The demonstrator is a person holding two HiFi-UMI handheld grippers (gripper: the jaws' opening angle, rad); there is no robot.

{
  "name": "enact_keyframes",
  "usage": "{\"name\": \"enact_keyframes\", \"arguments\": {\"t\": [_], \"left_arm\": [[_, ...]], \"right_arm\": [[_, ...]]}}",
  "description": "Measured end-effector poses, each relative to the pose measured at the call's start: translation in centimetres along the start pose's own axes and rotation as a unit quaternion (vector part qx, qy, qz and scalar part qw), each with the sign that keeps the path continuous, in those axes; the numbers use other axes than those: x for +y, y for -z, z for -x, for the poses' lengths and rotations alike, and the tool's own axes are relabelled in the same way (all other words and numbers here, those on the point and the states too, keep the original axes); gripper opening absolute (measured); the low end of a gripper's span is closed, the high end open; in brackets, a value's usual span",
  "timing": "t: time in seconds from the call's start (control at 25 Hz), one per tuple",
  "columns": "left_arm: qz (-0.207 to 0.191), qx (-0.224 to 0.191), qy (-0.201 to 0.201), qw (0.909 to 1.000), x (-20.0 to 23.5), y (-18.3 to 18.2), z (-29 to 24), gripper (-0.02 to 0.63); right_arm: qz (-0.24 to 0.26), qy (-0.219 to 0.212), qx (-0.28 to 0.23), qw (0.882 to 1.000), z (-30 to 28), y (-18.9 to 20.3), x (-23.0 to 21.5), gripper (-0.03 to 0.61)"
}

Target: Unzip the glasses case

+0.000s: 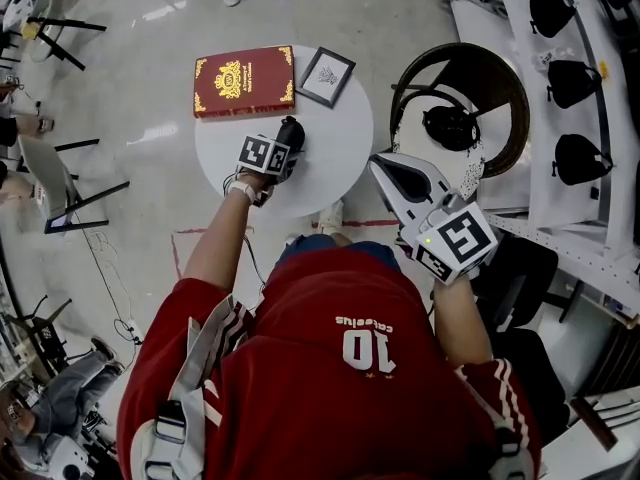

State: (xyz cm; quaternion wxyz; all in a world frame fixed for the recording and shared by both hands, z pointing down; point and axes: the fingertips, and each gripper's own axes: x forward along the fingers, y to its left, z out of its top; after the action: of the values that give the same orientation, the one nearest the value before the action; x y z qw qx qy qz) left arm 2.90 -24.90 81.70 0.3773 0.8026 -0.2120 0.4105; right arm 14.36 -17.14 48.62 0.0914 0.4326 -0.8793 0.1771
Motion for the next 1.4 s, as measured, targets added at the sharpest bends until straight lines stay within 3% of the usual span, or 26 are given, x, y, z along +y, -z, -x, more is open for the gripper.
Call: {"name": "enact_keyframes", "arguments": {"t": [0.28,0.52,0.64,0.76,0.92,1.2,1.32,1.4], "left_arm": [[0.063,-0.083,0.050,0.9933,-2.3,-3.4,4.0,0.278],[0.046,-0.153,0.035,0.9865,-3.3,-7.4,8.6,0.278],[0.055,-0.198,0.040,0.9778,-4.6,-9.5,11.5,0.276],[0.070,-0.257,0.070,0.9613,-6.5,-11.9,15.3,0.276],[0.041,-0.315,0.117,0.9408,-8.8,-13.9,20.5,0.273],[-0.016,-0.401,0.107,0.9098,-10.1,-15.2,31.0,0.273],[-0.027,-0.445,0.112,0.8880,-10.6,-15.2,35.8,0.273],[-0.026,-0.482,0.128,0.8666,-10.9,-15.3,39.3,0.273]], "right_arm": [[0.010,-0.014,-0.019,1.000,-0.2,-1.8,-0.5,0.012],[0.029,-0.037,-0.043,0.998,-0.8,-4.3,-0.7,0.012],[0.039,-0.046,-0.055,0.997,-0.6,-5.7,-0.5,0.012],[0.050,-0.051,-0.065,0.995,-0.5,-7.1,-0.2,0.012],[0.061,-0.056,-0.078,0.993,-1.2,-8.9,1.3,0.012],[0.080,-0.064,-0.103,0.989,-3.3,-12.9,5.8,0.012],[0.096,-0.064,-0.110,0.987,-3.9,-14.2,8.0,0.012],[0.109,-0.064,-0.112,0.986,-4.4,-14.9,9.3,0.012]]}}
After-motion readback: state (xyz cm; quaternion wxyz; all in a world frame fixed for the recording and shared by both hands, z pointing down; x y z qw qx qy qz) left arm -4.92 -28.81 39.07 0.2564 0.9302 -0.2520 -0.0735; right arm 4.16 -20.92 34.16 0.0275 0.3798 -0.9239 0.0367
